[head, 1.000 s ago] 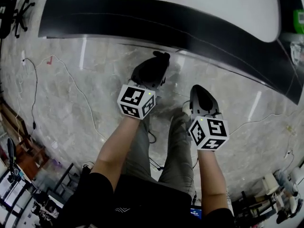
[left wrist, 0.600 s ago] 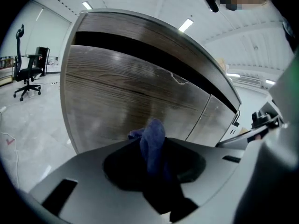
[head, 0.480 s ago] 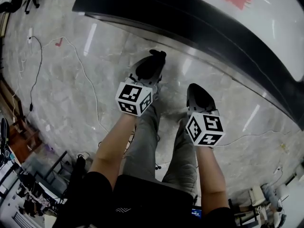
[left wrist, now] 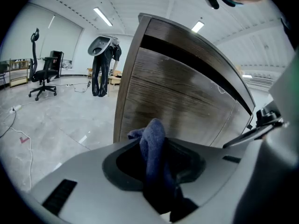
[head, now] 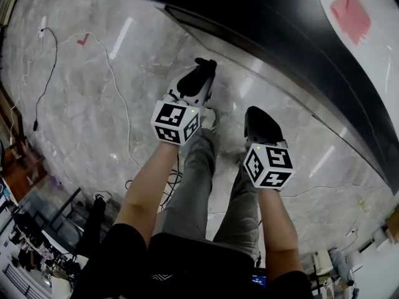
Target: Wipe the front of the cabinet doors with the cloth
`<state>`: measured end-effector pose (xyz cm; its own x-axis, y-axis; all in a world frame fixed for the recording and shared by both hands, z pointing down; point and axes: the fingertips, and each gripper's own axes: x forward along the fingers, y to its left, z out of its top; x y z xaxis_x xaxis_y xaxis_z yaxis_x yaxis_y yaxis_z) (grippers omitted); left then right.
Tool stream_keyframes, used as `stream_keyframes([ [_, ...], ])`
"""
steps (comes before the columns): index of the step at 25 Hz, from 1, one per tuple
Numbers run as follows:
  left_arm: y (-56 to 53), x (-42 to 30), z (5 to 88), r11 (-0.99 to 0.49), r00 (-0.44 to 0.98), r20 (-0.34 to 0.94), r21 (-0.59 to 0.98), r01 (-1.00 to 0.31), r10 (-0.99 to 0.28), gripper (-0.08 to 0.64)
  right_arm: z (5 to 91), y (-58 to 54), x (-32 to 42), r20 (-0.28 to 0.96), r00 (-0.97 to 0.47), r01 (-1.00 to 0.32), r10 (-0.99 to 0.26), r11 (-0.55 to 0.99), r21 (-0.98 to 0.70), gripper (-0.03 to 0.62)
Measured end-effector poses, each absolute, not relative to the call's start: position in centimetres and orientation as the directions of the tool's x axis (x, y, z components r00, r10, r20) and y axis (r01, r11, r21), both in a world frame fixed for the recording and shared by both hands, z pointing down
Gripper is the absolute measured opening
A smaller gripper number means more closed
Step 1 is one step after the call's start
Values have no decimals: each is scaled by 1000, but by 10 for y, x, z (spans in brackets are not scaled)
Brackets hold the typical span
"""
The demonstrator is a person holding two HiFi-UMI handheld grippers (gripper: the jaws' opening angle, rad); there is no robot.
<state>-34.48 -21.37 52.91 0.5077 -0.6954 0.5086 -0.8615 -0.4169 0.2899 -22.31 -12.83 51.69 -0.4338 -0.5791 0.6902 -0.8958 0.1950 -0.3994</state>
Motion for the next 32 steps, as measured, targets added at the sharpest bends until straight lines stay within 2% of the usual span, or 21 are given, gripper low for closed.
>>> stream_keyframes([
  [13, -259, -363, 549, -457, 521, 515, 258, -852, -681, 127, 530, -168, -254, 678, -438, -893, -591, 200, -402, 38],
  [23, -249, -315, 554, -487, 554, 517, 276, -829, -652, 127, 531, -144, -204, 688, -385, -911, -615, 134, -389, 38],
  [32, -216, -244, 547, -584, 635, 503, 280, -762, -586, 127, 528, -113, -148, 690, -319, -924, -650, 51, -379, 38],
])
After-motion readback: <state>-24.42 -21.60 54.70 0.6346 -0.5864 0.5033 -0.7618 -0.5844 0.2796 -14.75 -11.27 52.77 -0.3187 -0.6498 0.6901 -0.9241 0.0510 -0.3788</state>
